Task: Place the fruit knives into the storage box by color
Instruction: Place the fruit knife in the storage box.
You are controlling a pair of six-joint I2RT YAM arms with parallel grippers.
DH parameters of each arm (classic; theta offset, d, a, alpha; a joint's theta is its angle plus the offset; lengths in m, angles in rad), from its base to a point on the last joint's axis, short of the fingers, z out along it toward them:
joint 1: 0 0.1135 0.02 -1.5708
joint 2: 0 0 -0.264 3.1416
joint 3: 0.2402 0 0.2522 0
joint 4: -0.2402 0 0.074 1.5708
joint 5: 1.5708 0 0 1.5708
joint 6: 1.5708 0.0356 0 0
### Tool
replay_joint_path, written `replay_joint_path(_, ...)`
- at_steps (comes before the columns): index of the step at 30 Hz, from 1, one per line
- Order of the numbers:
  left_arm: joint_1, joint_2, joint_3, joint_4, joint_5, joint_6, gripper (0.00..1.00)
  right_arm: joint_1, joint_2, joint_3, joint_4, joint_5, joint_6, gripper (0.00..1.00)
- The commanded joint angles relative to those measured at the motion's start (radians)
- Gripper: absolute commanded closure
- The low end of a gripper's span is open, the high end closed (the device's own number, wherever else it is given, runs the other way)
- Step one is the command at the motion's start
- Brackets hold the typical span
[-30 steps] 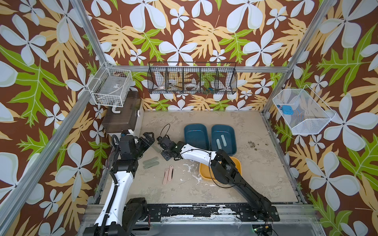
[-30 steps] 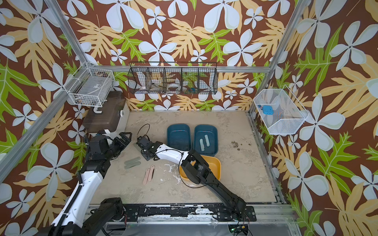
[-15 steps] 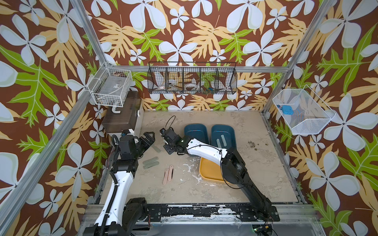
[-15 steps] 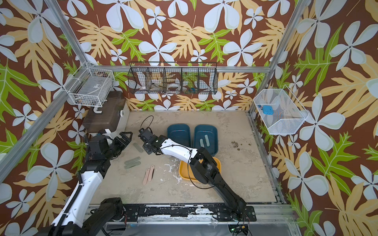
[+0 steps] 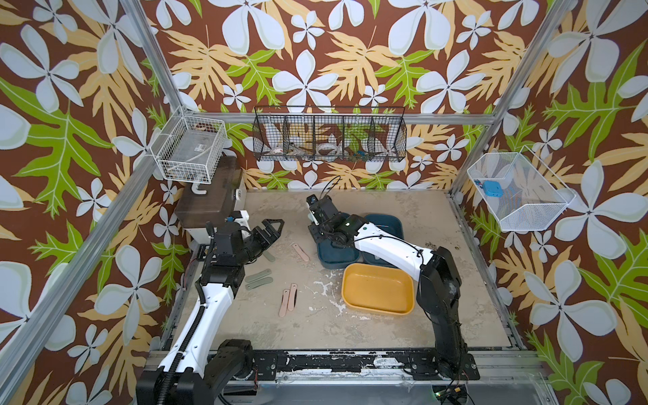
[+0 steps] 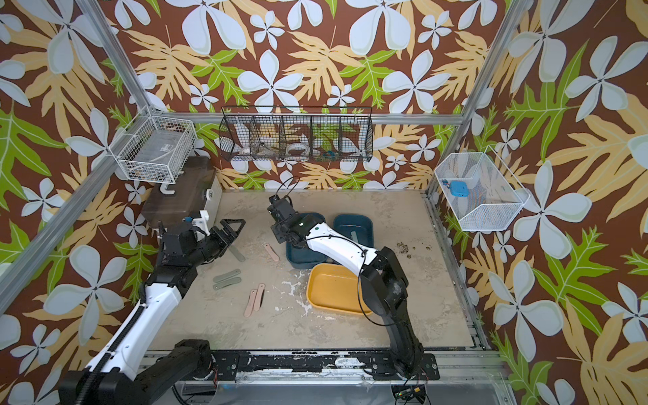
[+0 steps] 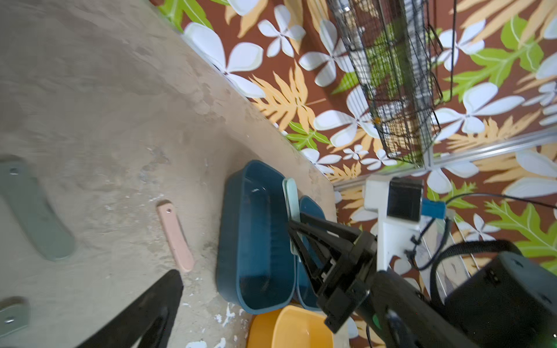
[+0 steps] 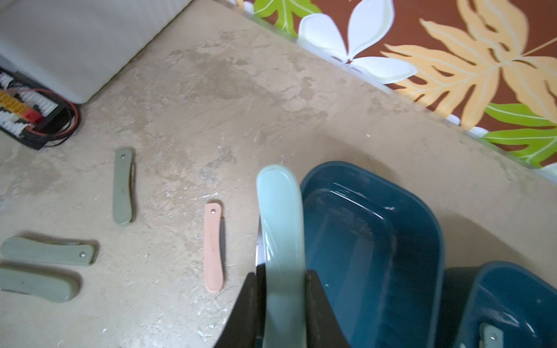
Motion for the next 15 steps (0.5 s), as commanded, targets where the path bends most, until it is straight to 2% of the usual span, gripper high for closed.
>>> replay_joint_path(1,-0.074,0.032,0.028,0.069,0.002,-0.031,0.00,-0.044,-0.062,-0.061,0.034,0.013,0.024,0.81)
replay_joint_path(9,-0.282,0.174,0.121,0.114,-0.050,-0.036,0.00,-0.213,-0.252,-0.309,0.089,-0.010,0.050,0.80)
replay_joint_path(15,-0.378,0.273,0.187,0.125,-0.062,-0.024,0.00,-0.369,-0.352,-0.497,0.141,-0.059,0.068,0.80)
